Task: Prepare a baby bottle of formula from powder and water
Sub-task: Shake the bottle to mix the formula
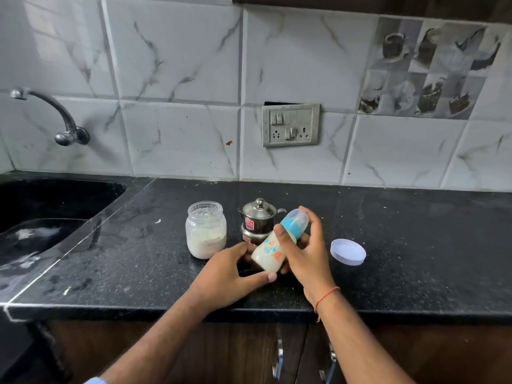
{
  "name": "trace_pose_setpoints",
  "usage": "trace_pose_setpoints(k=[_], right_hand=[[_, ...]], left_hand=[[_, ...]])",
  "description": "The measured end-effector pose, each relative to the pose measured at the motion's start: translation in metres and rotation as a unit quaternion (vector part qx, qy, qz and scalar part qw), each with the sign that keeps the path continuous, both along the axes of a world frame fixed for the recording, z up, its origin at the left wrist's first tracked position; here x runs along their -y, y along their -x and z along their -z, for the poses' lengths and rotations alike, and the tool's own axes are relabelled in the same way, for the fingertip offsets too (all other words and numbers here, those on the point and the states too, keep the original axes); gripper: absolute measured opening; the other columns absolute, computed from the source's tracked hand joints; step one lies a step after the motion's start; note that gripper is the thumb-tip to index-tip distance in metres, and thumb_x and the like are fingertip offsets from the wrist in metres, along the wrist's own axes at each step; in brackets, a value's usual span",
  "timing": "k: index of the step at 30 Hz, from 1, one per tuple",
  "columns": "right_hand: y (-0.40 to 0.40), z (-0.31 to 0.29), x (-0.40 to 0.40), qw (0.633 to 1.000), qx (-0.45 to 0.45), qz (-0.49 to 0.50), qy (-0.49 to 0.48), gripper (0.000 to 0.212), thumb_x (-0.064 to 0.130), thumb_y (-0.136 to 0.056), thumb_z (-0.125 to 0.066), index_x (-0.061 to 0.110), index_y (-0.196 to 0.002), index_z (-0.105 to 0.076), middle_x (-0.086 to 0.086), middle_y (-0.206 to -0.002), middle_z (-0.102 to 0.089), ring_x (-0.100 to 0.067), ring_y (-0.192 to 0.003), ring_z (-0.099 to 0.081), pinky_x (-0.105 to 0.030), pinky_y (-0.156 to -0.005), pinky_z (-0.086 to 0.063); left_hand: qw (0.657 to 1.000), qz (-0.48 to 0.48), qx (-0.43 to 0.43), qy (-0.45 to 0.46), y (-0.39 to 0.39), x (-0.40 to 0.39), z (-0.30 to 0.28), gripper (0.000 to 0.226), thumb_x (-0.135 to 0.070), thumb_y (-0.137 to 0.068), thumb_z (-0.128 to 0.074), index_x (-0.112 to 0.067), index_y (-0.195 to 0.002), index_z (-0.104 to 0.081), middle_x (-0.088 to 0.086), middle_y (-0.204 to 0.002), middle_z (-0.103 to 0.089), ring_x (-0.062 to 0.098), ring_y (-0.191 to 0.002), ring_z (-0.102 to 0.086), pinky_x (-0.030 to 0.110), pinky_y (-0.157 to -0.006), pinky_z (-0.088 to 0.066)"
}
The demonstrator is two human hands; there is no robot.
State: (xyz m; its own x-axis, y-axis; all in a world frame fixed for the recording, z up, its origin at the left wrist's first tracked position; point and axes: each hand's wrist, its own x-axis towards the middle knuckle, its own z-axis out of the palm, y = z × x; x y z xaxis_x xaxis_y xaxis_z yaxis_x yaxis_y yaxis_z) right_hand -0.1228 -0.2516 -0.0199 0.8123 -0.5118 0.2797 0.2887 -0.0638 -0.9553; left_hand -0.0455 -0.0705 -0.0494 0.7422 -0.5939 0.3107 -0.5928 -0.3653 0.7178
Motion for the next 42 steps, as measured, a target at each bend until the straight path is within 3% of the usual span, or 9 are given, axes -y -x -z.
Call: trace_pose_setpoints(k=[4,8,14,18,22,25,36,40,42], right_hand=[[0.001,0.0,0.008,0.992,-0.002,-0.115,-0.058,0.08,0.041,-0.091,-0.073,0.051,-0.157,-0.029,-0.014,-0.11,-0.079,-0.027,-0.088,-0.071,-0.033,-0.055,-0.049],[0.0,0.005,0.009,0.981,-0.004,-0.19,-0.026,0.099,0.015,-0.09,-0.084,0.052,-0.159,-0.024,-0.022,-0.122,-0.075,-0.042,-0.114,-0.073,-0.053,-0.086,-0.063],[0.002,-0.002,0.021,0.974,0.082,-0.029,-0.211,0.108,0.018,-0.083,-0.084,0.066,-0.154,-0.019,-0.014,-0.128,-0.07,-0.046,-0.106,-0.075,-0.057,-0.076,-0.065],[0.004,-0.002,0.014,0.989,0.018,-0.082,-0.121,0.097,0.016,-0.084,-0.086,0.065,-0.148,-0.033,-0.016,-0.12,-0.075,-0.043,-0.1,-0.078,-0.056,-0.073,-0.065],[0.004,-0.002,0.023,0.966,0.106,0.019,-0.233,0.061,0.014,-0.093,-0.079,0.046,-0.131,-0.045,-0.017,-0.124,-0.07,-0.049,-0.092,-0.077,-0.06,-0.073,-0.064],[0.003,0.002,0.015,0.991,0.036,-0.046,-0.124,0.081,0.009,-0.085,-0.085,0.052,-0.139,-0.043,-0.017,-0.118,-0.075,-0.04,-0.101,-0.077,-0.056,-0.073,-0.065],[-0.002,-0.001,0.021,0.963,0.1,0.027,-0.248,0.077,0.011,-0.087,-0.085,0.041,-0.139,-0.038,-0.012,-0.126,-0.069,-0.041,-0.108,-0.076,-0.058,-0.071,-0.065],[0.002,0.003,0.009,0.995,0.004,-0.054,-0.087,0.086,0.009,-0.08,-0.091,0.046,-0.139,-0.042,-0.013,-0.112,-0.075,-0.029,-0.098,-0.078,-0.051,-0.073,-0.066],[0.001,0.001,0.012,0.984,0.044,0.011,-0.171,0.084,0.01,-0.084,-0.089,0.045,-0.141,-0.039,-0.012,-0.119,-0.072,-0.032,-0.106,-0.077,-0.056,-0.072,-0.066]], left_hand=[[0.999,0.024,-0.038,0.031,0.0,-0.001,-0.003,0.07,-0.08,-0.088,-0.068,-0.032,-0.139,-0.07,-0.025,-0.123,-0.078,-0.004,-0.117,-0.072,0.04,-0.105,-0.06],[0.997,0.061,-0.036,0.004,0.001,-0.001,-0.004,0.052,-0.063,-0.098,-0.07,-0.033,-0.141,-0.069,-0.026,-0.13,-0.076,-0.002,-0.124,-0.07,0.038,-0.111,-0.056],[0.999,0.039,-0.001,0.037,0.003,0.001,-0.001,0.08,-0.077,-0.082,-0.075,-0.035,-0.149,-0.06,-0.028,-0.117,-0.073,-0.002,-0.12,-0.068,0.027,-0.111,-0.053],[0.997,0.037,-0.01,0.073,0.004,0.0,-0.001,0.077,-0.074,-0.081,-0.078,-0.037,-0.147,-0.061,-0.028,-0.118,-0.072,0.003,-0.119,-0.07,0.027,-0.109,-0.055],[0.996,0.039,-0.017,0.075,0.002,0.001,0.002,0.074,-0.072,-0.078,-0.083,-0.045,-0.142,-0.06,-0.029,-0.118,-0.071,0.0,-0.12,-0.068,0.023,-0.108,-0.054],[0.997,0.042,-0.013,0.07,0.002,0.001,0.001,0.079,-0.071,-0.074,-0.085,-0.043,-0.144,-0.061,-0.023,-0.117,-0.073,0.0,-0.118,-0.068,0.022,-0.106,-0.054],[0.997,0.042,0.001,0.064,0.0,0.0,0.001,0.075,-0.069,-0.071,-0.092,-0.05,-0.138,-0.061,-0.024,-0.118,-0.072,0.003,-0.116,-0.066,0.019,-0.104,-0.053],[0.997,0.046,0.007,0.067,0.001,0.001,0.002,0.076,-0.071,-0.068,-0.09,-0.052,-0.136,-0.06,-0.023,-0.116,-0.074,0.001,-0.115,-0.069,0.019,-0.103,-0.054],[0.997,0.042,0.01,0.065,0.001,0.001,0.001,0.076,-0.074,-0.067,-0.089,-0.055,-0.134,-0.059,-0.023,-0.118,-0.073,0.001,-0.116,-0.067,0.018,-0.102,-0.053]])
